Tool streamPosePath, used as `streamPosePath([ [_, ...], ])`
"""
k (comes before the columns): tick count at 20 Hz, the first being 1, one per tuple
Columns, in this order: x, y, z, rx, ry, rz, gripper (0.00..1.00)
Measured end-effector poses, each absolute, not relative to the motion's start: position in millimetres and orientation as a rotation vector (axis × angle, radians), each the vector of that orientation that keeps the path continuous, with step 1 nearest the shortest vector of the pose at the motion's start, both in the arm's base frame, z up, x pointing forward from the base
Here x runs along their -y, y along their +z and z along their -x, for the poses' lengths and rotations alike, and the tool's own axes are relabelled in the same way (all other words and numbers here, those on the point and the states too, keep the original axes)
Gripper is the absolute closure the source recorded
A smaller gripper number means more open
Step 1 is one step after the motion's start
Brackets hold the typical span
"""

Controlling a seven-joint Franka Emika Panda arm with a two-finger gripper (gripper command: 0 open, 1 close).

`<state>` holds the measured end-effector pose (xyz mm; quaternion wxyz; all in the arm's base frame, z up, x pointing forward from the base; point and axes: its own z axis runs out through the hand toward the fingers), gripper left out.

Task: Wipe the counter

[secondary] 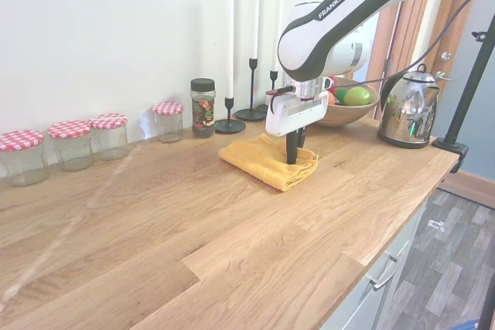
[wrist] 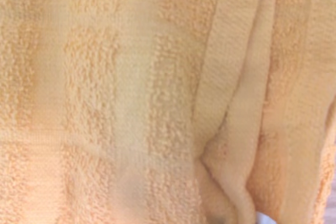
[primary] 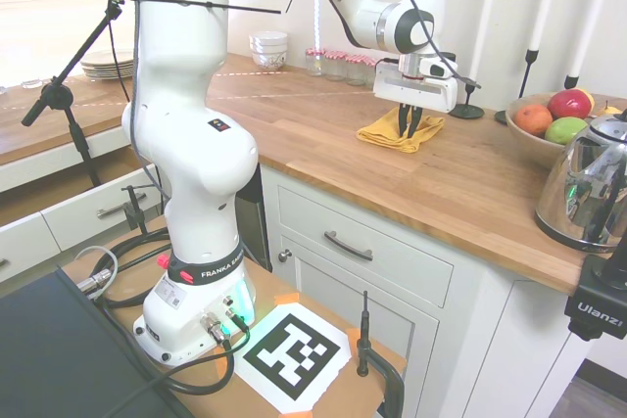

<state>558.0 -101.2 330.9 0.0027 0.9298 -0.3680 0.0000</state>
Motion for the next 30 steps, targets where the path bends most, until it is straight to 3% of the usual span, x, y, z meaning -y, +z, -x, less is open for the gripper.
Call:
streamPosePath([
  [9, 83.5, 330.4, -559.4, 1.119, 0.008, -2.934, 1.00],
  [30, -195.3, 329.1, -534.3, 1.054, 0.066, -2.976, 1.00],
])
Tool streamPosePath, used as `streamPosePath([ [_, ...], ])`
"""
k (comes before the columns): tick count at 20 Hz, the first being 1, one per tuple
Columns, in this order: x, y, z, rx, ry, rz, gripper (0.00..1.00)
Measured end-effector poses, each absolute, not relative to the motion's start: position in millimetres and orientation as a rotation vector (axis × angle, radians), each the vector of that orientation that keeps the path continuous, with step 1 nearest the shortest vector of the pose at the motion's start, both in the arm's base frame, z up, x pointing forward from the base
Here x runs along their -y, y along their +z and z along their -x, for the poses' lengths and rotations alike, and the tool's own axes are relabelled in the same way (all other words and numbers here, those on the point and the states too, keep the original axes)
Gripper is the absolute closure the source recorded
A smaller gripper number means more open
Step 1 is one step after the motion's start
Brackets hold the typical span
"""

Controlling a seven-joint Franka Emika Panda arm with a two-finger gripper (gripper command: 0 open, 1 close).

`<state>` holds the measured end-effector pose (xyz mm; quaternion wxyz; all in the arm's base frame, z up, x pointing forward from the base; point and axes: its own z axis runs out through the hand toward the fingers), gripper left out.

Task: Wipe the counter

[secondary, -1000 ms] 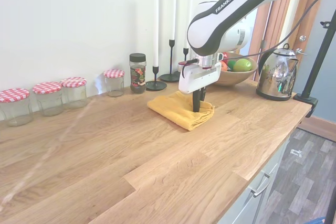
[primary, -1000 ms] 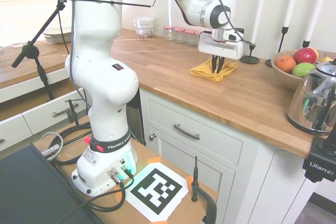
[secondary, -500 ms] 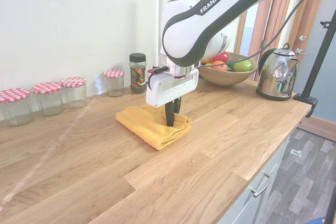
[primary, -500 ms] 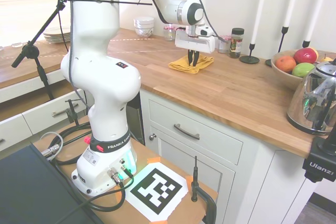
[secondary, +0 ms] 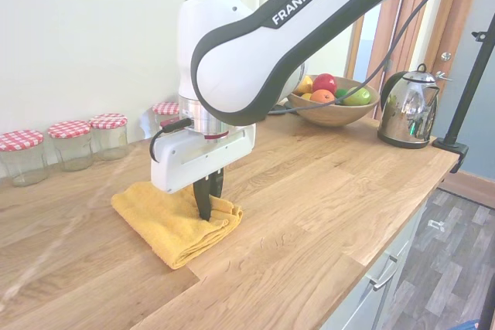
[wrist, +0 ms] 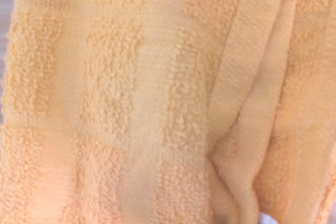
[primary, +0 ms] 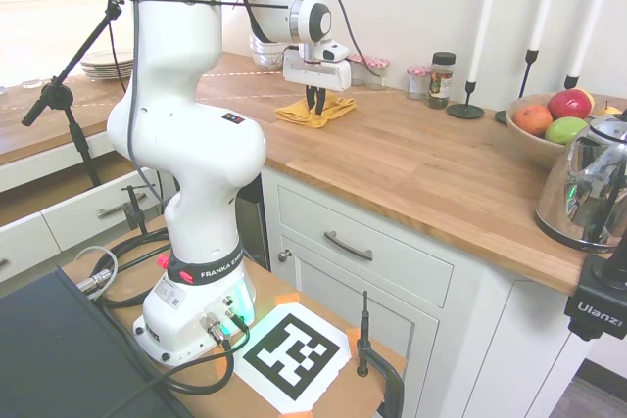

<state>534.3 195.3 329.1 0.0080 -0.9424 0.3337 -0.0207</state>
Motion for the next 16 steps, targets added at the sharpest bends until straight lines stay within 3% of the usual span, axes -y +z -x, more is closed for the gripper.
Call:
streamPosePath([
  [3, -214.4, 329.2, -534.4, -1.041, -0.074, 2.948, 1.00],
  [4, -218.0, 329.0, -534.8, -1.045, -0.071, 2.948, 0.00],
  [16, -219.4, 329.4, -537.0, -1.065, -0.054, 2.948, 0.00],
])
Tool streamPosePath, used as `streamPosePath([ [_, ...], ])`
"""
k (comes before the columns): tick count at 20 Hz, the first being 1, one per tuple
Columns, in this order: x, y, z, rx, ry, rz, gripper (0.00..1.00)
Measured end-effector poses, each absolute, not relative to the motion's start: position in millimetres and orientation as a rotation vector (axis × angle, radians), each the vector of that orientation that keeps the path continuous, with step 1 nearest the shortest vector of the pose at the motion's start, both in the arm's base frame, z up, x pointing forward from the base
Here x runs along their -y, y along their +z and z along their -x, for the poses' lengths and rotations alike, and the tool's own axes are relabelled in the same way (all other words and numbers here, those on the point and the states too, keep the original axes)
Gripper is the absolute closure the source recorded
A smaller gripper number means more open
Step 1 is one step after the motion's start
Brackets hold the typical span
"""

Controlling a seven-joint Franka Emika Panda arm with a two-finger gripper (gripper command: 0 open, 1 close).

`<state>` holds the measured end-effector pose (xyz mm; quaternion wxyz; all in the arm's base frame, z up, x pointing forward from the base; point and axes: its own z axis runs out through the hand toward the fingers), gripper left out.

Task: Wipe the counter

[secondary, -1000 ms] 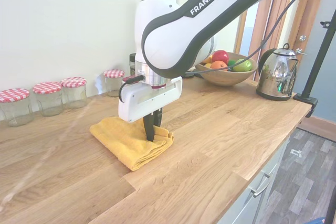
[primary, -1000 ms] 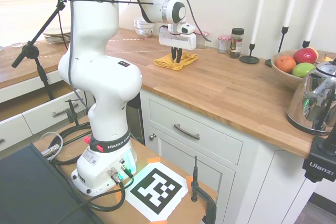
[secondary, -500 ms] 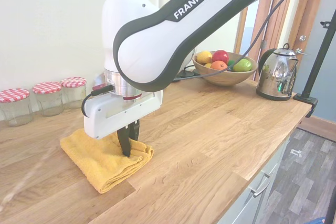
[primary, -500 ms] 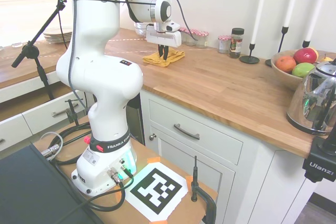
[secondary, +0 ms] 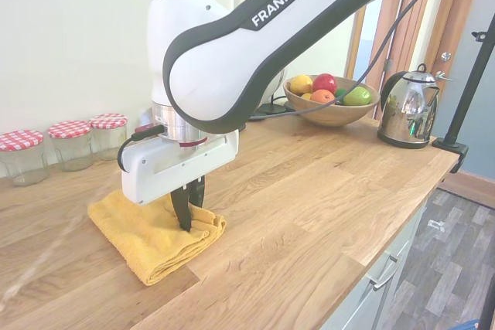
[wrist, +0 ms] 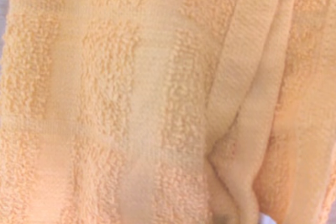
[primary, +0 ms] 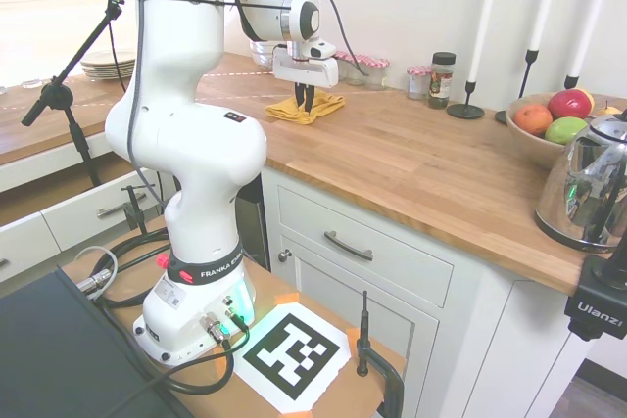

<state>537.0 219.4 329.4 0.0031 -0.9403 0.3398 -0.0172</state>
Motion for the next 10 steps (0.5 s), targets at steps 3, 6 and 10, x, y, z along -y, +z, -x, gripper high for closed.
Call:
streamPosePath([
  [3, -216.9, 329.2, -537.7, -1.073, -0.051, 2.949, 0.00],
  [6, -214.0, 329.4, -538.7, -1.081, -0.050, 2.948, 0.00],
  [10, -211.7, 330.1, -539.5, -1.086, -0.052, 2.945, 0.00],
])
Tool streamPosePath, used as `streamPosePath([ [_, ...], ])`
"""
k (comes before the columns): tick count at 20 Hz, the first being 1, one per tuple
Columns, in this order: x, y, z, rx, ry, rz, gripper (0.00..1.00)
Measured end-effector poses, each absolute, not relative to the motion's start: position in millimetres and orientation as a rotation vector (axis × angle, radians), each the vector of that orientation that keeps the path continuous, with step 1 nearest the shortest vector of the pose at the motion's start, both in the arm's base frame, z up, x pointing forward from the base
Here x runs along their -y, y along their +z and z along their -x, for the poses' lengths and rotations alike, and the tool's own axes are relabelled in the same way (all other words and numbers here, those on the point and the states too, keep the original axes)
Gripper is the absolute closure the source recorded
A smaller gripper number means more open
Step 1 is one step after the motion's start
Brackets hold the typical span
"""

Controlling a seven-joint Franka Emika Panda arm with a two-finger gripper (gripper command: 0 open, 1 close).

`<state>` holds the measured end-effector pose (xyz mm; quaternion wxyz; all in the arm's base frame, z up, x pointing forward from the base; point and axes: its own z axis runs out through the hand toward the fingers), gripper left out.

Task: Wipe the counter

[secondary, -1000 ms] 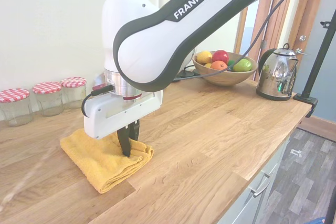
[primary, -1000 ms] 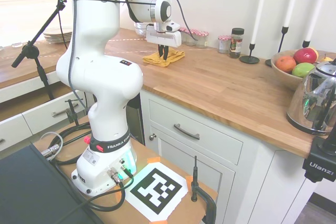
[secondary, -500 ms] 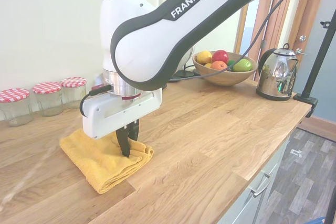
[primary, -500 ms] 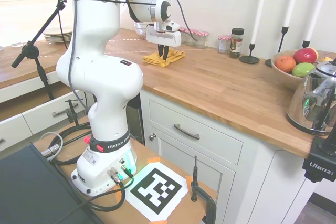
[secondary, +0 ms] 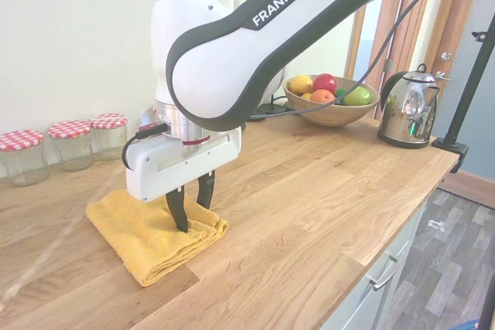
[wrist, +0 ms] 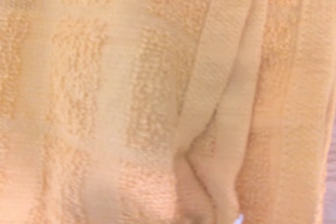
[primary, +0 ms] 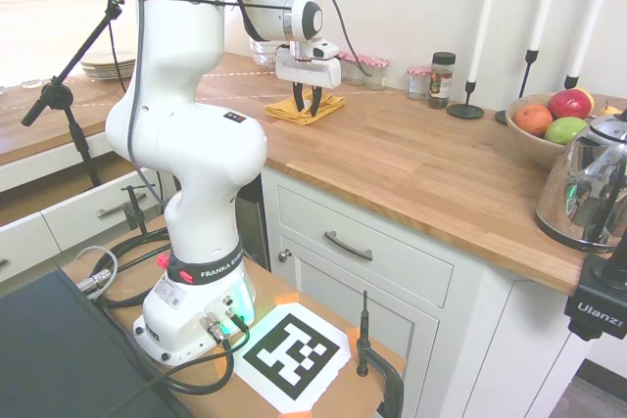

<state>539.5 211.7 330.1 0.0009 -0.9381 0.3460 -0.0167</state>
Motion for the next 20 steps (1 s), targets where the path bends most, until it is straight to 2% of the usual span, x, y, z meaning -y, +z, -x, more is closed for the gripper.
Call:
streamPosePath([
  [8, -214.6, 335.0, -537.0, -1.074, -0.068, 2.942, 0.00],
  [20, -210.5, 354.6, -509.8, -1.050, -0.124, 2.931, 0.00],
])
